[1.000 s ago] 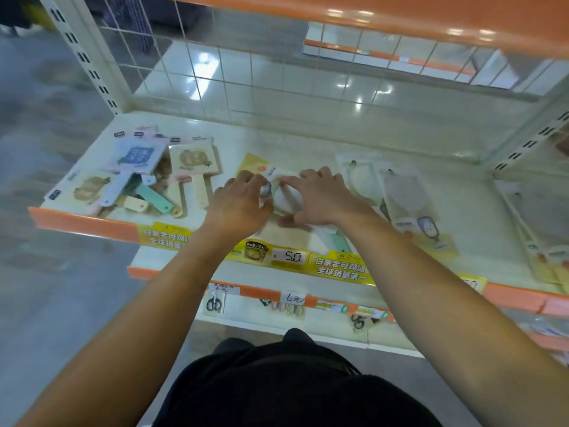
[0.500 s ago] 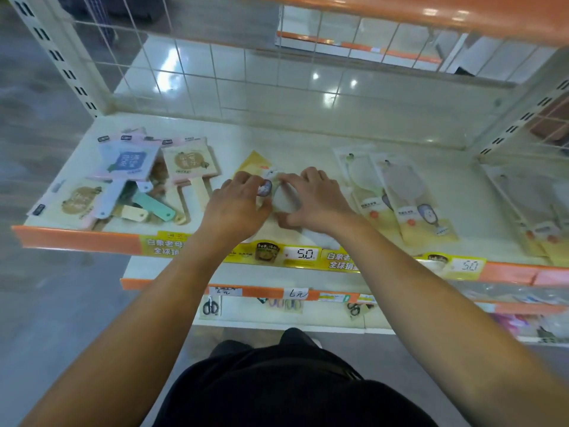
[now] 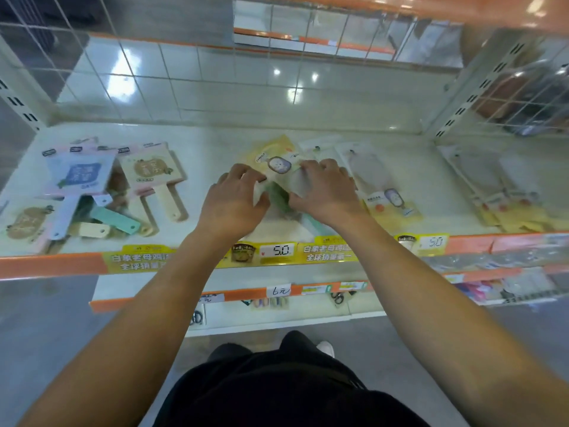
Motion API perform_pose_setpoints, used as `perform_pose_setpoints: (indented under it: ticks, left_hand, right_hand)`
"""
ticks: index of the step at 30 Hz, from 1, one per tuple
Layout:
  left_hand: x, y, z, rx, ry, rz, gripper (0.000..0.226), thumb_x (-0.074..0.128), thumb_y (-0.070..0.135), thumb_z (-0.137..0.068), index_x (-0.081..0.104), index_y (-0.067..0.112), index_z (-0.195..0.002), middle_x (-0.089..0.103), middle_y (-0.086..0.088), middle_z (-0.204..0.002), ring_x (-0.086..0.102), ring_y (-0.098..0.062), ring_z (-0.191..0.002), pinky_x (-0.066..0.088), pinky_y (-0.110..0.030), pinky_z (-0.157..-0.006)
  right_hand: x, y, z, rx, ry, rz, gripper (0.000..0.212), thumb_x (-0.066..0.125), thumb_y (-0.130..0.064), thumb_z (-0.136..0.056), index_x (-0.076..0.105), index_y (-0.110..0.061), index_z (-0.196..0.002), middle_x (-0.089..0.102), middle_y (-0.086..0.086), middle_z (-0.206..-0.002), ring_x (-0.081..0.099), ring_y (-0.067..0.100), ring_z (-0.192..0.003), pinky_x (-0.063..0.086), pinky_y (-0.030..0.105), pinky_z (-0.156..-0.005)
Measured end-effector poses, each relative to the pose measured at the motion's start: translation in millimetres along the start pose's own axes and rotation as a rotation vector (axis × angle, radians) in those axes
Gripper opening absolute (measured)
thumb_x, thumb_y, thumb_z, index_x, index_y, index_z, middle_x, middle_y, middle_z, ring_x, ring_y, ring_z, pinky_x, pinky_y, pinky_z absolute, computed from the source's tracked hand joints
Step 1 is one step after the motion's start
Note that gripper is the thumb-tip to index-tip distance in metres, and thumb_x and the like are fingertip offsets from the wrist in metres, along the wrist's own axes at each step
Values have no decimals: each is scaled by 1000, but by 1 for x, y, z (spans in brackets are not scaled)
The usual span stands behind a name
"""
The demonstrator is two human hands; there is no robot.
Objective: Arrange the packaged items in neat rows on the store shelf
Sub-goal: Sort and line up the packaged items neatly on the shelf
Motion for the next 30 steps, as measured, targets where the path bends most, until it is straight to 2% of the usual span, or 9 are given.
perform_pose_setpoints:
  ticks: [5,11,18,21,28,30]
  left_hand:
    - [21,42,-11,24,-58,-35,37,58,30,-87,58,15,-121,52,-7,-126,55,-31,-107,47,-41,-85]
    - [64,121,-30,41,-95,-54,35,56,33,-88,57,17,-120,51,-4,-126,54,-27,-111,47,-40,-88]
    - [129,228,-64,23,-179,-63,40,57,32,-86,57,17,-123,50,-3,-129,52,-27,-115,44,-41,-93]
    - [152,266,-75,26,-177,-64,37,57,33,-88,58,18,-121,50,-3,-129,52,-27,-114,44,-40,-92]
    - [188,329,-89,63,-188,-99,36,52,36,-93,54,21,-125,46,1,-134,50,-25,-118,42,-35,-85]
    - [195,337,-92,88,-193,-70,36,54,35,-92,55,19,-123,47,-2,-131,51,-27,-116,44,-39,-91]
  right_hand:
    - [-14,49,1,67,48,-32,68,63,-59,-75,48,-27,-132,44,8,-133,46,37,-116,40,45,-93]
    - [-33,129,7,107,79,-51,75,64,-68,-71,47,-28,-132,43,5,-133,46,35,-118,38,45,-96]
    - [-70,240,7,140,109,-159,69,65,-60,-70,50,-26,-128,44,5,-130,45,35,-115,40,47,-97]
    - [-88,286,8,147,124,-146,64,67,-55,-70,51,-23,-124,46,7,-126,45,37,-113,39,45,-92]
    - [-109,360,8,198,153,-108,64,66,-54,-71,50,-26,-126,44,6,-128,43,35,-115,36,44,-93]
    - [-112,371,7,194,165,-80,61,64,-54,-72,50,-26,-124,43,5,-129,43,34,-114,35,43,-92]
Point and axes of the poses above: each hand's wrist, its own z-axis away from the middle knuckle, its own x-axis out of the palm, y = z × x, the point moved 5 cm from there along -z, towards the middle knuckle
